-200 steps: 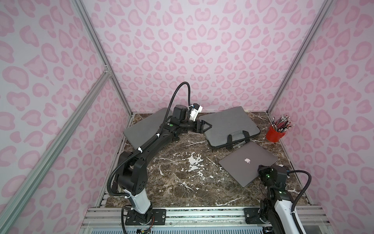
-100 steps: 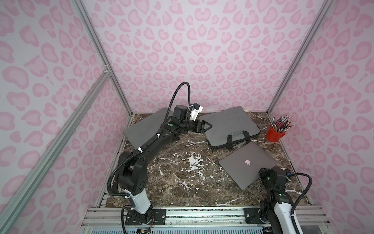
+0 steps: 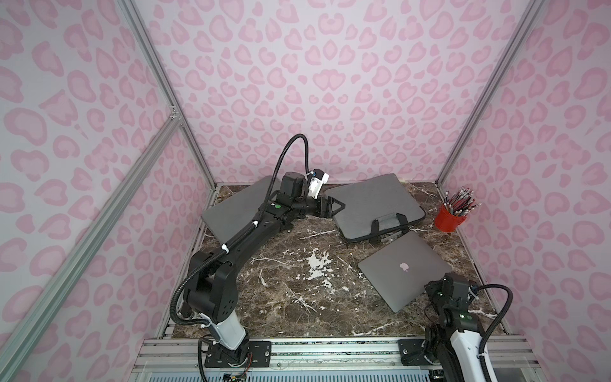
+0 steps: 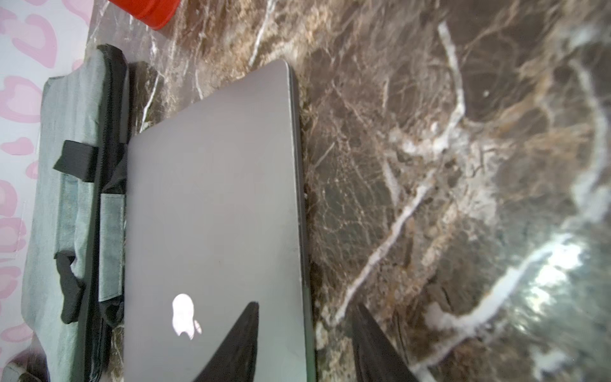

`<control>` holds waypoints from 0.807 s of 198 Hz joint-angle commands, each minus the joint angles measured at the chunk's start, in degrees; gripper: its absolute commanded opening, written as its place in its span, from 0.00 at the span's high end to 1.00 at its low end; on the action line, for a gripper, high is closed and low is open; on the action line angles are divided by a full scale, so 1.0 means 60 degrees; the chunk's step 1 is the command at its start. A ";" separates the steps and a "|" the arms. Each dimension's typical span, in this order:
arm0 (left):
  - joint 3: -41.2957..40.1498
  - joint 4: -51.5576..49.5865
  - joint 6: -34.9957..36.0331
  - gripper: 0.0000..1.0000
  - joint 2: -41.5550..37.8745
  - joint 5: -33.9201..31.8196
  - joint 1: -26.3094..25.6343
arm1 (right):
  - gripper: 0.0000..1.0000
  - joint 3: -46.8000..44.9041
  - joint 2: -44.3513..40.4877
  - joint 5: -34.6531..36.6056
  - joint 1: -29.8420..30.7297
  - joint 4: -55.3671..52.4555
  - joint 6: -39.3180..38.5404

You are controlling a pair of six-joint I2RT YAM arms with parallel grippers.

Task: Open the zippered laptop bag and take out the laptop
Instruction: Place the laptop at the center of the board.

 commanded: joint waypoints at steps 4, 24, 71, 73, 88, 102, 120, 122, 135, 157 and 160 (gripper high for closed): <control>-0.0176 -0.0478 0.0322 0.19 -0.0389 -0.1053 0.0017 | 0.50 0.0936 0.0226 0.0503 0.0005 -0.0625 -0.0750; -0.0215 -0.1443 0.0614 0.20 -0.0688 -0.1976 0.0058 | 0.07 0.1893 0.0939 0.0569 0.0007 -0.0442 -0.1525; -0.0255 -0.4438 0.1639 0.21 -0.0774 -0.5673 0.0440 | 0.01 0.3880 0.2936 0.0586 0.0016 0.0468 -0.3398; -0.0245 -0.4558 0.1695 0.21 -0.0728 -0.5806 0.0463 | 0.01 0.3923 0.2986 0.0594 0.0023 0.0510 -0.3446; -0.0115 -0.5304 0.2209 0.25 -0.0265 -0.6799 0.0665 | 0.01 0.4224 0.3222 0.0690 0.0020 0.0846 -0.3658; 0.0055 -0.5609 0.2865 0.26 0.0345 -0.7716 0.0728 | 0.01 0.4338 0.3300 0.0666 0.0035 0.1214 -0.3749; 0.0612 -0.5790 0.3733 0.24 0.1309 -0.8366 0.0721 | 0.01 0.4340 0.3344 0.0618 0.0027 0.1711 -0.3760; 0.0660 -0.5789 0.3789 0.24 0.1375 -0.8416 0.0713 | 0.01 0.4338 0.3352 0.0609 0.0033 0.1765 -0.3752; 0.1030 -0.5723 0.4233 0.21 0.1991 -0.8585 0.0704 | 0.01 0.4304 0.3435 0.0539 0.0030 0.2022 -0.3732; 0.1905 -0.5735 0.4542 0.20 0.2930 -0.9161 0.0705 | 0.01 0.4261 0.3622 0.0366 0.0021 0.2275 -0.3687; 0.2058 -0.5806 0.4564 0.20 0.3083 -0.9267 0.0706 | 0.01 0.4261 0.3635 0.0353 0.0031 0.2296 -0.3677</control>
